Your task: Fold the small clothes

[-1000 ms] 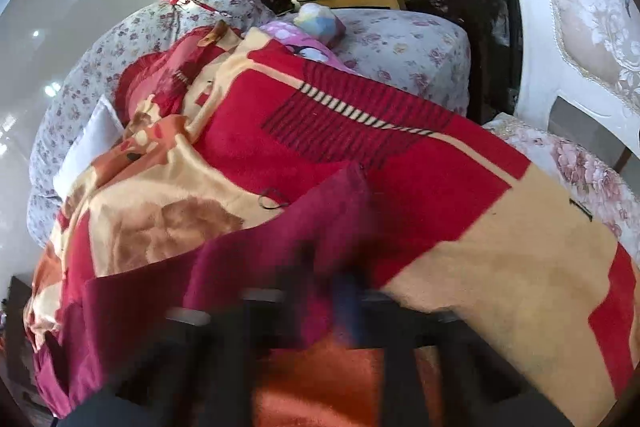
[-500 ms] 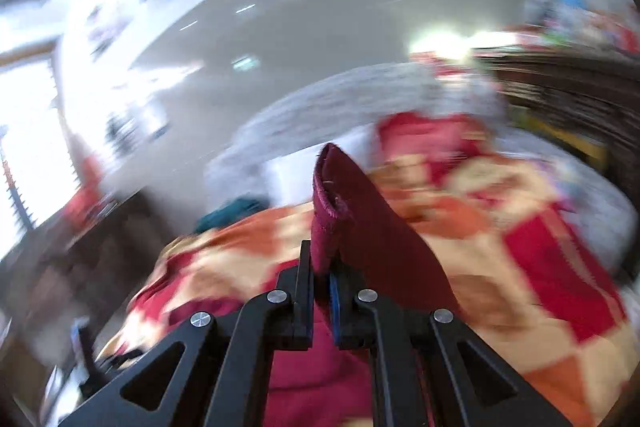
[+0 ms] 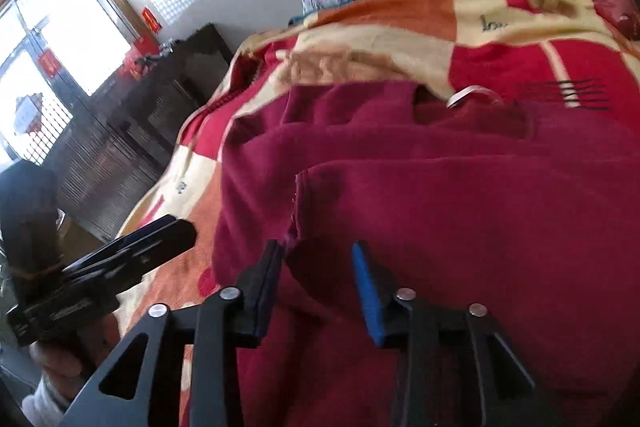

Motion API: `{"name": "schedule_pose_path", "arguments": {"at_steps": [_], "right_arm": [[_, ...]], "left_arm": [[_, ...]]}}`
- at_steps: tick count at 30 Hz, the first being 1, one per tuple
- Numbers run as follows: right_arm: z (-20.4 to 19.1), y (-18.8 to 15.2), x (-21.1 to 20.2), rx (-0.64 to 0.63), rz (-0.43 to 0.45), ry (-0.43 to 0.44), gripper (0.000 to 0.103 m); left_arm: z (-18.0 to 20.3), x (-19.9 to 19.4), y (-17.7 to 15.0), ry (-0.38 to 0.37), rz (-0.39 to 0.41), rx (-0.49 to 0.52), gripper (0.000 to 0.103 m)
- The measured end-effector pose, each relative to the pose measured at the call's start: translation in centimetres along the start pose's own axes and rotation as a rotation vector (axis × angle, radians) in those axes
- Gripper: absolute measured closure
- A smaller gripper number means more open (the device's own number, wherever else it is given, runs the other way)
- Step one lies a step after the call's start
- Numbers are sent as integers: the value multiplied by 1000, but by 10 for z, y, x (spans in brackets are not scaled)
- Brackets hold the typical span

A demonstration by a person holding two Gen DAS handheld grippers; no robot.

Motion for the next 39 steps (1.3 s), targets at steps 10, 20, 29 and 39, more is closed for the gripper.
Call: {"name": "schedule_pose_path", "arguments": {"at_steps": [10,20,29,39], "right_arm": [[45,-7,-139,40,194,-120,34],[99,-11,-207,152,283,-279,34],[90,6,-137,62,162,-302,37],[115,10,-95,-20,40,-580,46]], "left_arm": [[69,39,-5,-37,-48,87,28],[84,7,27,2,96,119,98],[20,4,28,132,75,68,98],[13,39,-3,206,13,112,97]]}}
Point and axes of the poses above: each gripper's, at about its wrist camera, not at the fingertips, and x roughly the way its jaws point, z to its right, y to its top, the point moved 3 cm from there along x, roughly the way its jaws point, and after that the axes turned 5 degrees about y, right-handed, at the moved point
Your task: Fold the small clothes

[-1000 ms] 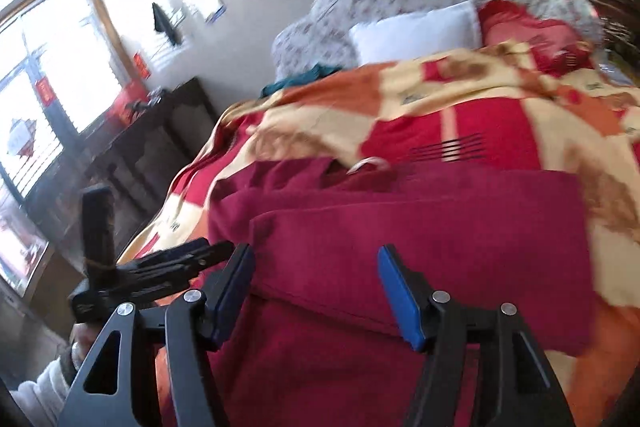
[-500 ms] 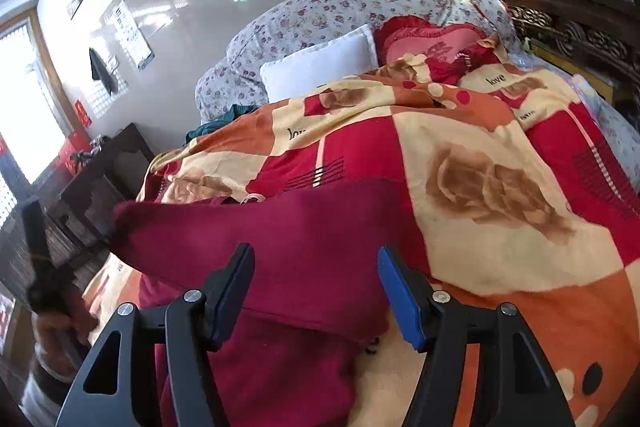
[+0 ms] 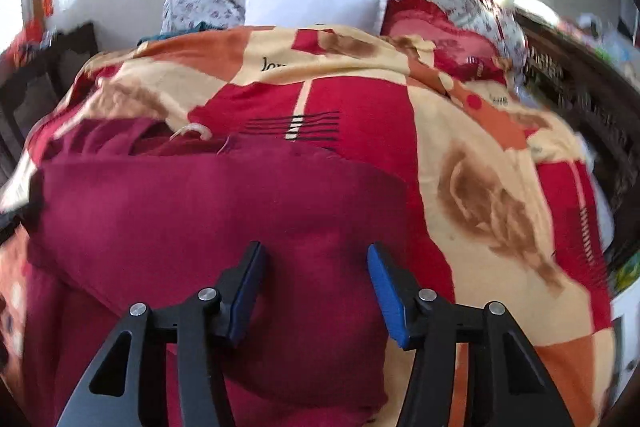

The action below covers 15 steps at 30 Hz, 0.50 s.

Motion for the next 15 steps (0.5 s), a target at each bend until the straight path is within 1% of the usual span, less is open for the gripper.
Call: {"name": "schedule_pose_path", "arguments": {"at_steps": [2,5,7,9,11,12,13,15], "right_arm": [[1,-2,-15,9,20,14,46],[-8,-9,-36,-10,37,51,46],[-18,-18,-45,-54,36,51,46],[-24,-25,-42,-101,14,21,46],[-22,-34,-32,-134,-14,-51,46],[-14,-40,-23,-124,-42,-97,46],[-6,-43,-16,-100,-59,-104,46],[7,-47,-13,-20,-65,-45,45]], "left_arm": [[4,-4,-2,18,6,27,97],[4,-6,-4,23,5,31,88],[4,-5,-5,24,-3,24,84],[4,-3,-6,28,-6,18,81],[5,-2,-7,33,-6,16,80],[6,-2,-7,36,-7,14,79],[6,-2,-7,37,-7,13,78],[6,-2,-8,36,-10,15,73]]}}
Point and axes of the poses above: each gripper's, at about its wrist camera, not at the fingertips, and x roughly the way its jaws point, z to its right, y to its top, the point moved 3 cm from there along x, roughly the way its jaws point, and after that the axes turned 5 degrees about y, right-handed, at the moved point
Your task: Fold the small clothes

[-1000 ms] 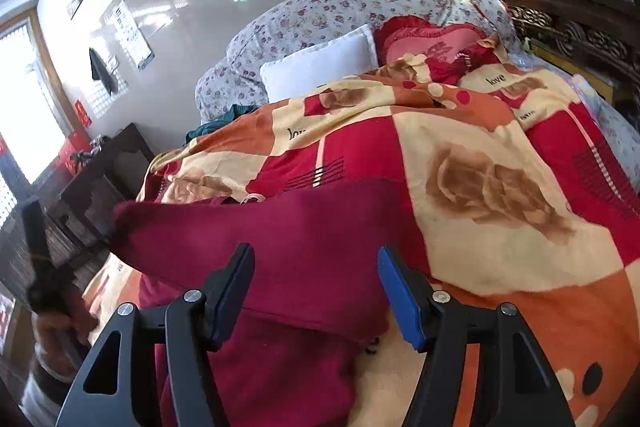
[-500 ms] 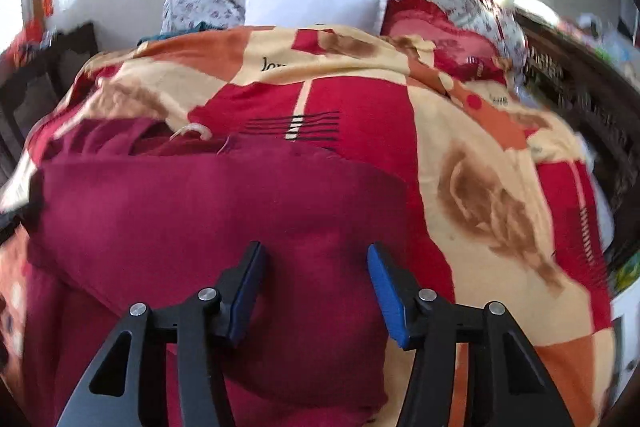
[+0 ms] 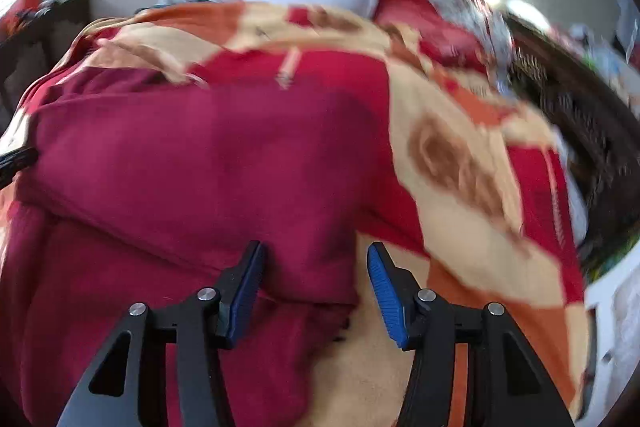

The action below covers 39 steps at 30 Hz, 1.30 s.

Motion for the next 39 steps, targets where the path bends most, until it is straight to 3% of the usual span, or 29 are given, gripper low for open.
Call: {"name": "schedule_pose_path", "arguments": {"at_steps": [6,11,15,19,21,29,31,35,39], "right_arm": [[-6,7,-34,-13,68,-2,45],[-20,25,-47,-13,139,41,44],[-27,34,-29,-4,123,66,44],[-23,34,4,-20,67,-6,44],[-17,35,10,-5,67,0,43],[-12,19,-28,36,76,82,42],[-13,11,-27,27,58,64,42],[-10,-3,-6,39,-6,22,39],[-9,-10,-38,75,12,71,38]], "left_arm": [[-3,-13,-4,-8,3,5,54],[2,-26,-1,-3,57,9,49],[10,-20,4,-7,55,20,44],[13,-2,2,-2,14,21,44],[14,8,-1,-9,-10,14,43],[4,-6,-8,-26,-22,10,38],[3,-14,-11,-24,-20,13,38],[-1,-30,-27,-37,-44,10,38],[-4,-53,-55,-64,-67,43,36]]}}
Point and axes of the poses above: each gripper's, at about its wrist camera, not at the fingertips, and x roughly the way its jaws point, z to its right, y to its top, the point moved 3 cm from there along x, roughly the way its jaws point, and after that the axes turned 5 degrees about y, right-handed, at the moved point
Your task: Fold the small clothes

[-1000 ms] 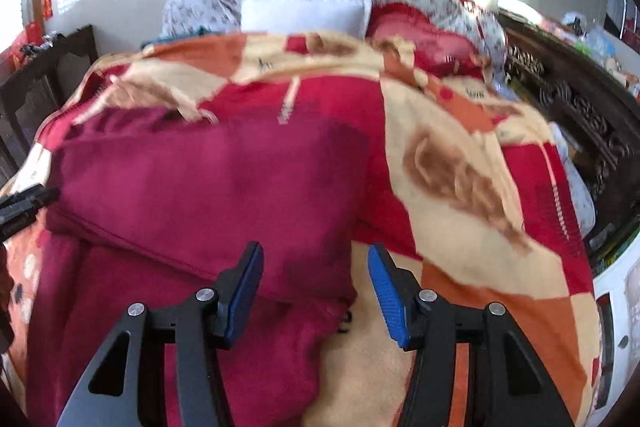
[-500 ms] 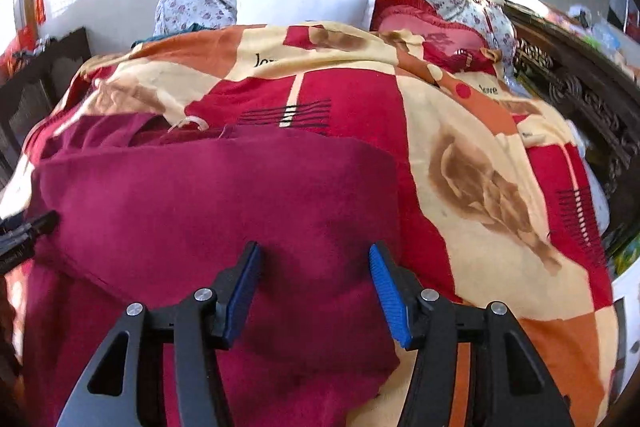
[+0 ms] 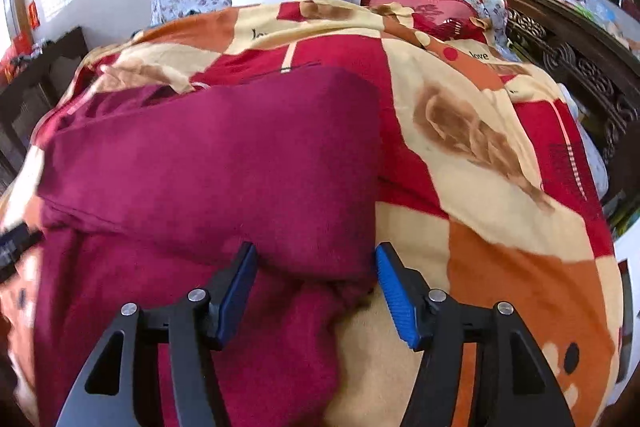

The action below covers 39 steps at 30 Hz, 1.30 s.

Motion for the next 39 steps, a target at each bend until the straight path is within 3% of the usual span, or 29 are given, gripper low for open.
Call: {"name": "schedule_pose_path", "arguments": {"at_steps": [2,6,8,14,17,18,22,25,27,29,32,35,37,39], "right_arm": [[-3,-9,-27,2,4,59,37],[-1,-40,-72,-14,-18,114,19],[5,-61,-87,-4,-36,142,16],[17,-94,-58,121,-66,221,17],[2,-92,-31,91,-72,226,26],[0,-91,-24,80,-79,217,34],[-4,-87,-9,46,-80,167,89],[-8,-87,-29,-61,-35,88,92],[-8,-88,-37,-118,-7,20,92],[0,-90,-25,-89,-33,1,92],[4,-95,-18,-24,-41,54,88],[11,-100,-43,64,-34,173,70],[13,-110,-66,92,-34,238,52],[11,-126,-86,75,-51,258,46]], "left_arm": [[-3,-13,-18,-17,-8,18,32],[-12,-38,-53,-73,-32,32,29],[-15,-46,-69,-109,-52,25,26],[0,-45,-92,-150,-95,24,26],[12,-45,-97,-171,-107,42,26],[14,-45,-99,-164,-106,49,26],[18,-42,-102,-142,-96,69,26],[17,-44,-104,-150,-89,89,32],[16,-44,-104,-152,-79,105,52],[12,-43,-104,-158,-73,101,55],[12,-45,-105,-156,-77,98,55],[9,-53,-111,-155,-96,98,53],[7,-61,-117,-177,-111,97,46],[4,-73,-126,-209,-117,92,34]]}}
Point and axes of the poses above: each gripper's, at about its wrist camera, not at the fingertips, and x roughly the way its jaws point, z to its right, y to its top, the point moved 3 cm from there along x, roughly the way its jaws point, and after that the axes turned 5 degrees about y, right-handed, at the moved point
